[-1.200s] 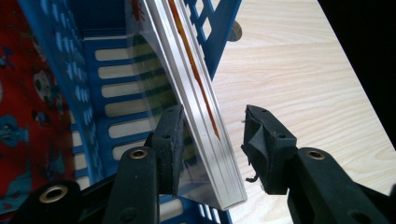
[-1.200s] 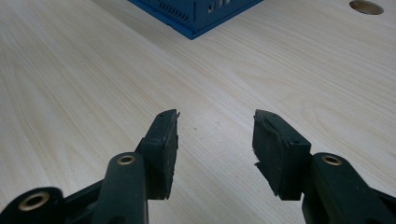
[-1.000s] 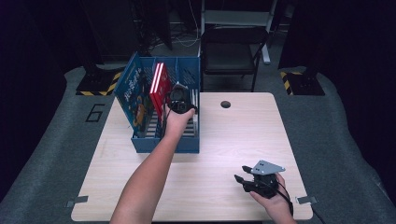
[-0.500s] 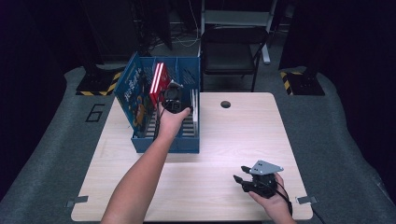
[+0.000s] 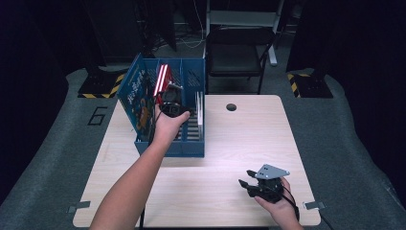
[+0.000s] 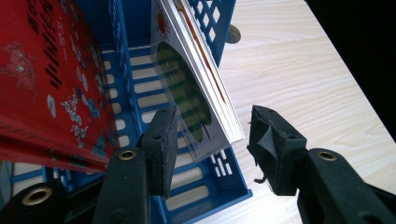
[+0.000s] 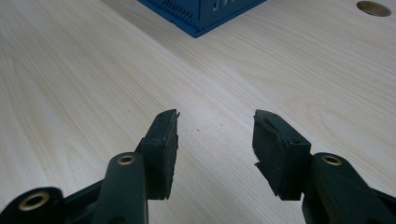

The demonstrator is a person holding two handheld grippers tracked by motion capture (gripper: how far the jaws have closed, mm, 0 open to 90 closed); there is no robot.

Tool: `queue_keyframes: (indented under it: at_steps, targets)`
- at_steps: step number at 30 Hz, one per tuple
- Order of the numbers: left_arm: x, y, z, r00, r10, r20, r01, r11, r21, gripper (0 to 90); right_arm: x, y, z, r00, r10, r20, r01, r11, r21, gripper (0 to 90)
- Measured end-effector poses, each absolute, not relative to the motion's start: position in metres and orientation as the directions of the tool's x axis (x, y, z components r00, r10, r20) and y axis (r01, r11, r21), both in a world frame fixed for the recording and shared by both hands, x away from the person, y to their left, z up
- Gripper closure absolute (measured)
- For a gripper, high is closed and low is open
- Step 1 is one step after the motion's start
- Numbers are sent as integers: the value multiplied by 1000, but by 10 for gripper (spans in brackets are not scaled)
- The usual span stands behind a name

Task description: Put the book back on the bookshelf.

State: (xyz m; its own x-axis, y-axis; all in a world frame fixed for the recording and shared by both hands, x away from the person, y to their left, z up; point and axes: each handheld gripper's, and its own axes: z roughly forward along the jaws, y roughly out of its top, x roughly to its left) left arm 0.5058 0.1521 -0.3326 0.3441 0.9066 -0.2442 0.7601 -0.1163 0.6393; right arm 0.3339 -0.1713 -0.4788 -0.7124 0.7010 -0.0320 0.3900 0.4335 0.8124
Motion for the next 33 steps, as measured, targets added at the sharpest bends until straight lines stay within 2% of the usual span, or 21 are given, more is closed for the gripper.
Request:
queue_keyframes:
  at_steps: [25, 33]
  targets:
    - [470, 165, -321, 456, 868, -194, 719, -231, 656, 478, 334, -172, -480, -717, 696, -37, 392, 446, 804, 502]
    - [449, 168, -329, 530, 829, -178, 681, -290, 672, 457, 334, -172, -481, -712, 701, -37, 398, 447, 801, 500]
